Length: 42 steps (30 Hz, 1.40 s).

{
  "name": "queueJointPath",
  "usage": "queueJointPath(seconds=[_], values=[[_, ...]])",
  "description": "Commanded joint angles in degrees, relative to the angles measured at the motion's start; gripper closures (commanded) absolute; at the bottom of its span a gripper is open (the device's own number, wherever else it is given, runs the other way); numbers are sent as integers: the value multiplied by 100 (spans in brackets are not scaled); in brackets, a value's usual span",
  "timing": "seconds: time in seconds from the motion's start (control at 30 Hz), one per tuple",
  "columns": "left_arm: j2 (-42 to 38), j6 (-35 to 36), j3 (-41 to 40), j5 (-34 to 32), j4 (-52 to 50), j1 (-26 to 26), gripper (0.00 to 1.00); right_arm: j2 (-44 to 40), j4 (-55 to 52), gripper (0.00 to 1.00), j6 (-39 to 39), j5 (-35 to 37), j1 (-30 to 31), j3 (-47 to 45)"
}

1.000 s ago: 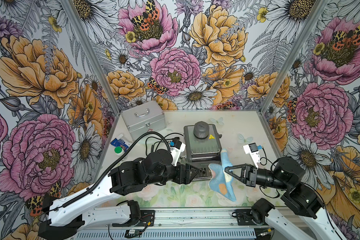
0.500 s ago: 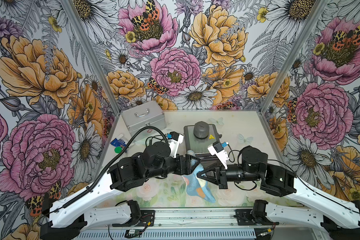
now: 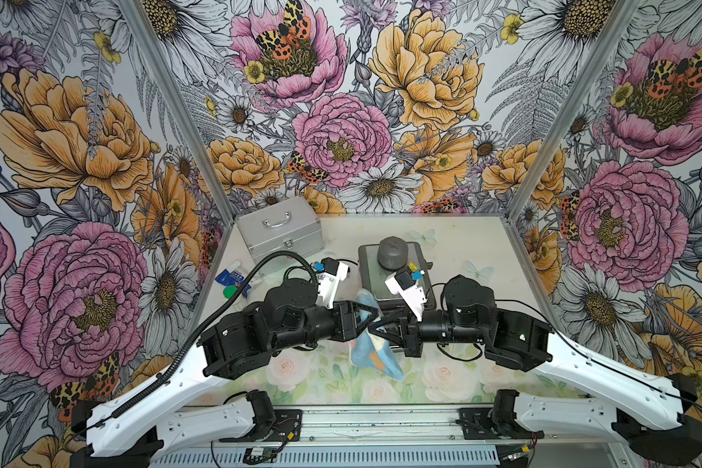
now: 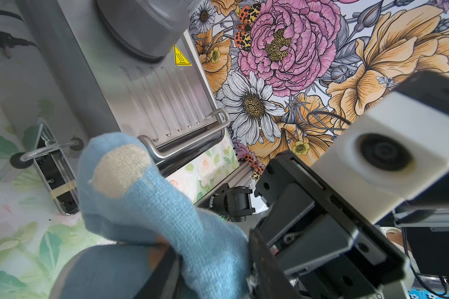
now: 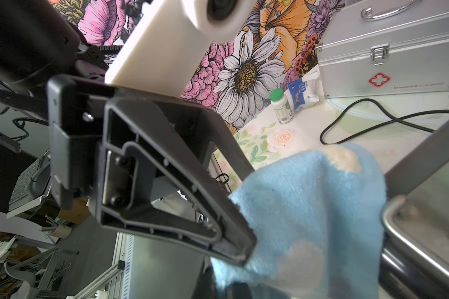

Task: Wipe the surface of a coffee machine
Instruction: Adjust the cleaning item, then wipe the dirt from the surface of the coffee machine.

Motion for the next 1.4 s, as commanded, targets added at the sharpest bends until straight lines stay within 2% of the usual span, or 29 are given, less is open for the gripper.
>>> queueJointPath(seconds=[0.0, 0.2, 0.3, 0.43, 0.57, 0.6, 0.67, 0.7, 0.83, 0.93, 1.0, 1.1, 1.17, 1.27, 1.37], values=[[-47, 73, -106, 31, 10, 28, 62, 113, 188, 100, -211, 220, 6, 326], [79, 125, -108, 205, 161, 33, 61, 197, 179, 100, -332, 398, -11, 414], [107, 190, -83, 291, 204, 45, 73, 273, 188, 100, -360, 478, -35, 426], [99, 257, -86, 341, 214, 54, 100, 340, 194, 100, -420, 599, -104, 464], [-19, 332, -111, 143, 214, 85, 100, 375, 190, 99, -426, 730, -192, 539], [-62, 351, -120, 52, 205, 96, 100, 375, 190, 95, -406, 765, -203, 536], [-220, 424, -140, -203, 188, 177, 100, 354, 178, 77, -347, 779, -227, 502], [-296, 463, -136, -283, 154, 257, 100, 318, 170, 73, -322, 786, -232, 461], [-534, 678, -61, -176, -110, 969, 100, 57, -9, 58, -190, 946, -334, 252], [-503, 946, 5, 32, -279, 1541, 100, -167, -306, 56, -143, 1156, -456, 199], [-418, 1083, 75, 253, -305, 1875, 100, -285, -647, 57, -148, 1424, -547, 305], [-202, 1403, 185, 341, -322, 2219, 100, -241, -1371, 58, -290, 2210, -696, 781], [48, 1665, 276, 358, -316, 2390, 100, 45, -1755, 57, -602, 2720, -757, 1224], [508, 1999, 358, 272, -305, 2502, 100, 782, -2196, 48, -1160, 3433, -790, 1885], [971, 2213, 435, 252, -287, 2529, 100, 1336, -2464, 49, -1550, 4376, -857, 2260]])
